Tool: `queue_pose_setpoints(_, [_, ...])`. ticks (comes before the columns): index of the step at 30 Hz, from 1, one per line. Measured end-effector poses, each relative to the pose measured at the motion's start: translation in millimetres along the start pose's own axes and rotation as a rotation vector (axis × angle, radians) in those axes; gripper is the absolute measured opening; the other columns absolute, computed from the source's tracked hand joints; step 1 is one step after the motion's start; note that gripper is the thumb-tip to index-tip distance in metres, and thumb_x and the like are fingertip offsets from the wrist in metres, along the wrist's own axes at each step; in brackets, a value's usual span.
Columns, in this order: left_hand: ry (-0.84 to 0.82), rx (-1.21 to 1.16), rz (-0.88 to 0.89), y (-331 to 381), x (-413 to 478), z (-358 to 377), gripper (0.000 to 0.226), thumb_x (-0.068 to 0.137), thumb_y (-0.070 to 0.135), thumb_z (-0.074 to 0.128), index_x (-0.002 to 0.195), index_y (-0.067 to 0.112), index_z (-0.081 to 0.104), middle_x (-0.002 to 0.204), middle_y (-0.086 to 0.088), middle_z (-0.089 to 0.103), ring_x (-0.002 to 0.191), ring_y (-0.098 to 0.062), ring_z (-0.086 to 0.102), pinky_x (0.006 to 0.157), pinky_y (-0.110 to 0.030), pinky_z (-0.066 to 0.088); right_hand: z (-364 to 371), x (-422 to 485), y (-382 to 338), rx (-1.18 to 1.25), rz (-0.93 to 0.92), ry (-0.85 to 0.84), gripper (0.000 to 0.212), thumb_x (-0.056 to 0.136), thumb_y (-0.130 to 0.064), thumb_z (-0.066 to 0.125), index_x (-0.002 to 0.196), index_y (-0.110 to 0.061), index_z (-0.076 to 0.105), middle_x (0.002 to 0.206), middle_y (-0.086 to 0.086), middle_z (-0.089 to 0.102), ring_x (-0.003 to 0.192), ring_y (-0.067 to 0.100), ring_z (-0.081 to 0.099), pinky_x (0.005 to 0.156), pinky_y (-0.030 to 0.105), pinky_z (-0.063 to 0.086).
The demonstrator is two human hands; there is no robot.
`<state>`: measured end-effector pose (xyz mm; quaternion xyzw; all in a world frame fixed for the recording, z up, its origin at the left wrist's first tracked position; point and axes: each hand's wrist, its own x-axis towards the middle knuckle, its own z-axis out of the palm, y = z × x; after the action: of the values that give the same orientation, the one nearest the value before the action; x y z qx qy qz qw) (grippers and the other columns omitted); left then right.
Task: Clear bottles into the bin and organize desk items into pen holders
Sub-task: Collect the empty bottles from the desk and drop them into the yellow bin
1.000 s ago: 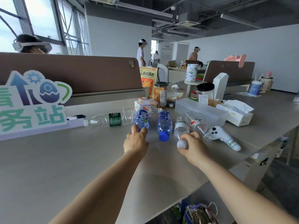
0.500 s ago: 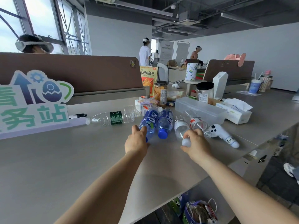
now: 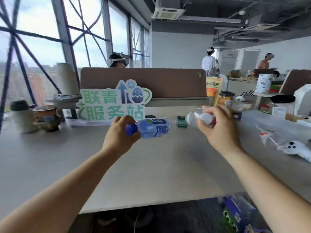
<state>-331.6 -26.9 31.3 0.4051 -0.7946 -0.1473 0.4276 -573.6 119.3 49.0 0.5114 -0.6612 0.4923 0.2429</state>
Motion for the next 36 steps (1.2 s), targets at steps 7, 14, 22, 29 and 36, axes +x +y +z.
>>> queue_pose_setpoints(7, [0.357, 0.168, -0.217, -137.9, -58.4, -198.1, 0.03, 0.073, 0.015, 0.077, 0.1, 0.018, 0.066, 0.099, 0.002, 0.05, 0.079, -0.023, 0.057, 0.071, -0.025, 0.039, 148.5, -19.8, -189.8, 0.423, -0.212, -0.276, 0.028, 0.077, -0.012, 0.077, 0.101, -0.01, 0.063, 0.102, 0.003, 0.051, 0.075, 0.014, 0.054, 0.07, 0.006, 0.04])
queue_pose_setpoints(14, [0.638, 0.362, -0.401, -257.7, -154.5, -386.9, 0.032, 0.075, 0.018, 0.079, 0.104, 0.019, 0.065, 0.106, -0.004, 0.055, 0.076, -0.021, 0.061, 0.064, -0.003, 0.037, 290.9, -65.2, -396.7, 0.779, -0.38, -0.464, 0.032, 0.078, -0.015, 0.077, 0.105, -0.007, 0.062, 0.104, 0.008, 0.055, 0.08, 0.019, 0.058, 0.076, 0.017, 0.048])
queue_pose_setpoints(22, [0.774, 0.559, -0.484, -319.9, -233.3, -510.7, 0.037, 0.077, 0.025, 0.078, 0.109, 0.018, 0.061, 0.111, -0.009, 0.059, 0.085, -0.021, 0.063, 0.074, -0.026, 0.054, 356.3, -131.4, -557.5, 0.992, -0.439, -0.522, 0.033, 0.08, -0.016, 0.075, 0.108, -0.006, 0.061, 0.106, 0.008, 0.051, 0.083, 0.024, 0.063, 0.072, 0.017, 0.046])
queue_pose_setpoints(29, [0.789, 0.62, -0.477, -351.2, -253.6, -548.2, 0.037, 0.077, 0.025, 0.077, 0.109, 0.017, 0.06, 0.108, -0.007, 0.058, 0.089, -0.025, 0.063, 0.078, -0.042, 0.057, 373.2, -162.4, -607.3, 1.058, -0.422, -0.5, 0.035, 0.079, -0.014, 0.075, 0.107, 0.002, 0.06, 0.109, 0.02, 0.054, 0.084, 0.016, 0.054, 0.068, -0.006, 0.037])
queue_pose_setpoints(36, [0.82, 0.597, -0.519, -408.4, -261.9, -568.0, 0.037, 0.078, 0.02, 0.077, 0.111, 0.013, 0.06, 0.107, -0.005, 0.053, 0.088, -0.024, 0.061, 0.071, -0.018, 0.051, 421.0, -187.0, -661.0, 1.062, -0.437, -0.59, 0.031, 0.079, -0.011, 0.075, 0.105, 0.0, 0.061, 0.104, 0.005, 0.046, 0.071, 0.005, 0.051, 0.066, -0.005, 0.035])
